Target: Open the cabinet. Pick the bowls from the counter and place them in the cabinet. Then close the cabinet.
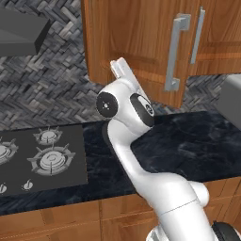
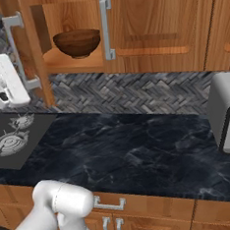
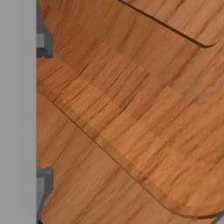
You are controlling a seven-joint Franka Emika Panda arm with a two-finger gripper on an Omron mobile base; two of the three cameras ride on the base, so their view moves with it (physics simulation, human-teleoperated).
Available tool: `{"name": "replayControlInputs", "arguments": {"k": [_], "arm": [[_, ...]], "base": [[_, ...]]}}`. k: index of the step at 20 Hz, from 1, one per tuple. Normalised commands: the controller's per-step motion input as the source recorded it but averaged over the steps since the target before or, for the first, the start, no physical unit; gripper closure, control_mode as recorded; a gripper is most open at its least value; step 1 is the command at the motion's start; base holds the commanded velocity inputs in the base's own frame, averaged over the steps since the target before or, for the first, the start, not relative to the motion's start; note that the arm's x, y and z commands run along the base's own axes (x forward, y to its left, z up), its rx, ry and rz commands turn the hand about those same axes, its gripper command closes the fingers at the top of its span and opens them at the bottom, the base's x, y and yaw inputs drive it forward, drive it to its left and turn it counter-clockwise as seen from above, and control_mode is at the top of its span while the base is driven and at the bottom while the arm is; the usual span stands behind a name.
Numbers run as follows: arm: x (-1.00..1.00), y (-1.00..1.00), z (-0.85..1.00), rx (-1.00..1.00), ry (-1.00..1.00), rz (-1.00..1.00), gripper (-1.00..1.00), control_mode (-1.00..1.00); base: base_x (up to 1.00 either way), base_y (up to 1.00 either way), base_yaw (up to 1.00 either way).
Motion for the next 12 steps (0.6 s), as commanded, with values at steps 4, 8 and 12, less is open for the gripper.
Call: {"name": "replayControlInputs", "arguments": {"k": [4, 8, 12], "arm": [[0.52, -0.51, 0.13, 0.0, 0.0, 0.11, -1.0, -1.0], [0.53, -0.47, 0.07, 0.0, 0.0, 0.13, -1.0, -1.0], [0.57, -0.45, 0.0, 0.0, 0.0, 0.14, -1.0, -1.0]], "base": [[0.0, 0.0, 0.0], [0.0, 0.0, 0.0], [0.0, 0.0, 0.0]]}}
